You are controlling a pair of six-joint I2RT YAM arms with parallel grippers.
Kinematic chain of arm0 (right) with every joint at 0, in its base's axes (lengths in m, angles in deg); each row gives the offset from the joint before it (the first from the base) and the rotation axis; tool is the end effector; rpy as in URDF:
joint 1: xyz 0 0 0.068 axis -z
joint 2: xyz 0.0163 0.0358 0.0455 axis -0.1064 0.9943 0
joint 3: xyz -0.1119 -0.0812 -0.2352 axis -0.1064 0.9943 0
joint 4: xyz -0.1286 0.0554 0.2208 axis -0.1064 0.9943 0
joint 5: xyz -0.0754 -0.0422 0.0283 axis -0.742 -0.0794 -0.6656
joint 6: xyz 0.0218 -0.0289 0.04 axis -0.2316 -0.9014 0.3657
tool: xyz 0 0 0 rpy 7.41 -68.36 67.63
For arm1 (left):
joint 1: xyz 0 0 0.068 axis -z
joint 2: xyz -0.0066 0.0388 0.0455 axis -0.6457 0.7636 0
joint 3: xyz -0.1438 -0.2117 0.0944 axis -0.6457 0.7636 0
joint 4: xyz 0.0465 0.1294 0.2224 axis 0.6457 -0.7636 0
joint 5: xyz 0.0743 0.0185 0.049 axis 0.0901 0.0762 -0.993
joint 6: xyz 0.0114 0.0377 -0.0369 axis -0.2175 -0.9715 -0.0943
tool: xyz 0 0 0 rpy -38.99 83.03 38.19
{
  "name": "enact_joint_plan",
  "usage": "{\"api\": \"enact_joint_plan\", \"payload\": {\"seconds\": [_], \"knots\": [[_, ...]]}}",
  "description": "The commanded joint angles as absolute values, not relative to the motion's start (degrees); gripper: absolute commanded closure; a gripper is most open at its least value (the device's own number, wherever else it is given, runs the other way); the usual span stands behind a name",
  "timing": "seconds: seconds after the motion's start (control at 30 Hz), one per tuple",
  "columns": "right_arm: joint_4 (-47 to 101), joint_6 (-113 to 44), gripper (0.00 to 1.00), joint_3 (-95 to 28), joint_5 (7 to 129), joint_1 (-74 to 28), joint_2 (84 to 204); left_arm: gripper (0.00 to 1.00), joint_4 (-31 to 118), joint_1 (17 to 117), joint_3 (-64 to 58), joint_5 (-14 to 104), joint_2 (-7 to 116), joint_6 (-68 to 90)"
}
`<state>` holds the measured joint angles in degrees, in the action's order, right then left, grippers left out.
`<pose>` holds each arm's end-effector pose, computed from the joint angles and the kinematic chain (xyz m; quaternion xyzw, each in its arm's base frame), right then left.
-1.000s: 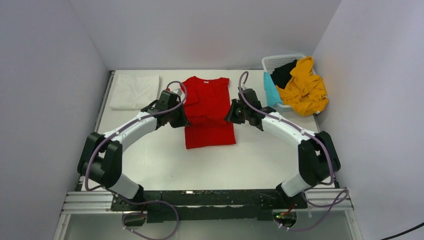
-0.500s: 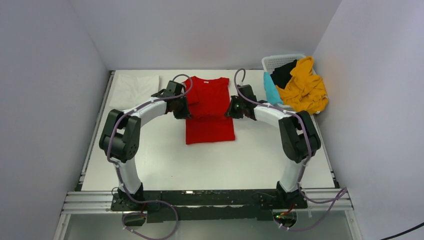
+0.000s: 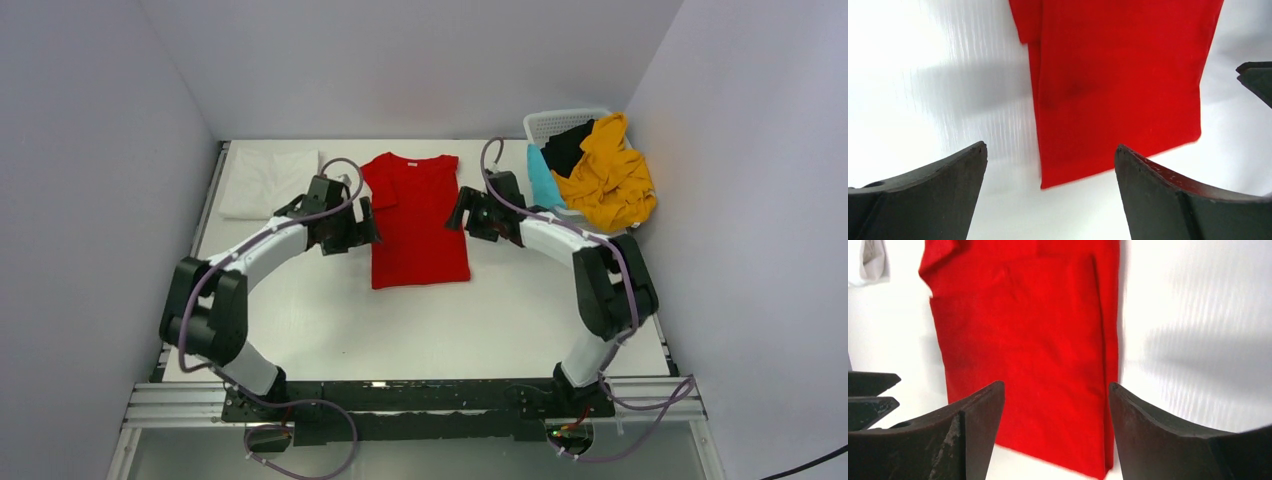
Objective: Fold and stack the t-shirts
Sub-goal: Fold the folded rectangular tshirt in 1/3 of the way, then grab one side of the 2/3 rectangular tshirt with both arms
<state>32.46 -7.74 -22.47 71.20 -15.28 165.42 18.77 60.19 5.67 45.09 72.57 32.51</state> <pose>0.3571 0.1467 0.1932 0.0621 0.9141 0.2559 0.3083 0.3220 -0.1224 0.2188 -0.0833 0.9417 -0.2019 0.2560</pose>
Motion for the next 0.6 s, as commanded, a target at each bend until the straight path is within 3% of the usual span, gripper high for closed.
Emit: {"api": "enact_joint_plan", "payload": {"seconds": [0.0, 0.1, 0.3, 0.57], "knots": [[30.5, -5.8, 0.22, -12.9, 71.5, -15.8, 155.0, 0.01, 22.8, 61.2, 15.0, 48.9, 65.6, 35.1], [31.7, -4.7, 0.22, -6.9, 71.2, -16.7, 150.9, 0.02, 26.7, 62.9, 21.3, 51.2, 63.4, 37.4], [30.5, -1.2, 0.24, -1.8, 71.1, -17.7, 150.3, 0.17, 32.5, 65.2, 24.2, 52.5, 66.9, 40.7], [29.5, 0.6, 0.45, -0.4, 72.7, -17.9, 154.4, 0.32, 33.1, 66.1, 22.8, 52.0, 73.5, 41.5]]}}
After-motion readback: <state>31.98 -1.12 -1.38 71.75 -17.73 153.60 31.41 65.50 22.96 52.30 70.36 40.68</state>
